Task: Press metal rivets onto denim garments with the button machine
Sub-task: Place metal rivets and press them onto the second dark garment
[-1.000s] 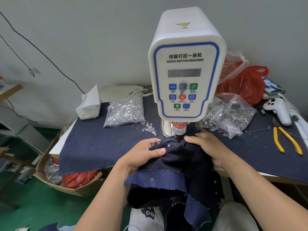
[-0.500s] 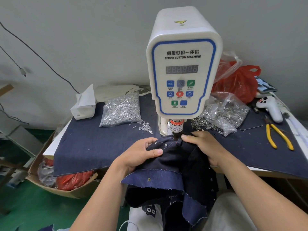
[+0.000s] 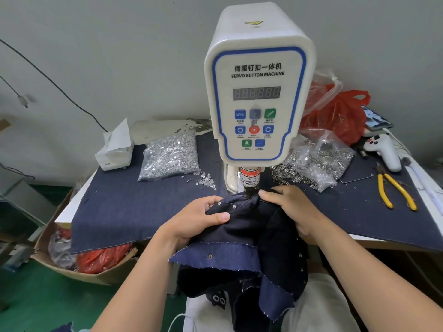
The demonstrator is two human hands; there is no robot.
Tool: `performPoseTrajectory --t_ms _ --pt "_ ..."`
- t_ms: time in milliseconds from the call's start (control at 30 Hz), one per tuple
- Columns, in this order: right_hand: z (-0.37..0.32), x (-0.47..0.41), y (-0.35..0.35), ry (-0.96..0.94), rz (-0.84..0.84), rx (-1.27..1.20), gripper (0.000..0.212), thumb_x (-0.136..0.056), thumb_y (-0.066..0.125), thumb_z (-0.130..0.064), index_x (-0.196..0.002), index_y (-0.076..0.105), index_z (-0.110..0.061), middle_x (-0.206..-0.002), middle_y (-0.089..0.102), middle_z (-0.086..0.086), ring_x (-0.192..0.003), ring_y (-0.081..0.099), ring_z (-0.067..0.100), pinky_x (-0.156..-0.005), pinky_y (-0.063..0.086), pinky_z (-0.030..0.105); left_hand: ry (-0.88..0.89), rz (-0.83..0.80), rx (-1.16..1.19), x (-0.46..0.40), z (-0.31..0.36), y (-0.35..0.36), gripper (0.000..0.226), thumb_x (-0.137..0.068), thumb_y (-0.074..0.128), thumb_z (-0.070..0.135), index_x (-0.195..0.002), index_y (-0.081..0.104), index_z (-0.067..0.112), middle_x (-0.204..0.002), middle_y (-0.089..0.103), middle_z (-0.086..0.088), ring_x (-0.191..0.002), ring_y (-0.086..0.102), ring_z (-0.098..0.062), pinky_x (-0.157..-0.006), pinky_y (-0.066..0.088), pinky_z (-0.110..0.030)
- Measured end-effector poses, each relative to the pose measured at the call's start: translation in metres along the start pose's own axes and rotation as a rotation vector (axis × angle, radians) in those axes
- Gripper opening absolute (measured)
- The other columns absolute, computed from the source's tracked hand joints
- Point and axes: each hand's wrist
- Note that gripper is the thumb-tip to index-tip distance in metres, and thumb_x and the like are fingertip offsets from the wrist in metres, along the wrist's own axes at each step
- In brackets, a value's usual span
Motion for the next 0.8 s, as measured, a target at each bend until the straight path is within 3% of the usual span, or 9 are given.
performPoseTrajectory --t_ms 200,500,800 --pt "0.0005 0.001 -0.0006 -0.008 -0.005 0.017 0.029 -0.084 0.077 -0.04 -0.089 0.08 -0.012 -0.092 0.079 0.014 -0.087 0.077 0.026 -0.079 0.057 0.037 0.0 -0.012 0.001 -0.0005 -0.0014 -0.0008 0.035 -0.093 0.079 0.015 -0.127 0.07 0.012 -0.126 0.075 -0.012 -0.114 0.073 -0.024 -0.095 0.059 -0.033" --pt "-0.0017 0.0037 0.0019 -0.027 -0.007 0.016 0.021 -0.088 0.075 -0.036 -0.081 0.08 -0.017 -0.085 0.079 0.009 -0.078 0.075 0.018 -0.063 0.054 0.023 0.005 -0.007 -0.014 0.001 -0.0013 0.0001 0.038 -0.092 0.079 0.015 -0.128 0.069 0.011 -0.126 0.075 -0.012 -0.115 0.072 -0.025 -0.103 0.057 -0.04" --pt "-0.0014 0.0044 0.0014 -0.021 -0.011 0.019 0.02 -0.089 0.074 -0.036 -0.089 0.081 -0.016 -0.091 0.08 0.009 -0.085 0.077 0.021 -0.071 0.056 0.028 0.004 0.002 -0.025 0.0016 0.0001 0.0004 0.034 -0.092 0.079 0.016 -0.125 0.072 0.016 -0.124 0.077 -0.006 -0.113 0.073 -0.018 -0.093 0.058 -0.028"
Point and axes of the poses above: each hand's wrist, its own x-axis away from the middle knuckle, its own y-axis out of the palm, z = x × y
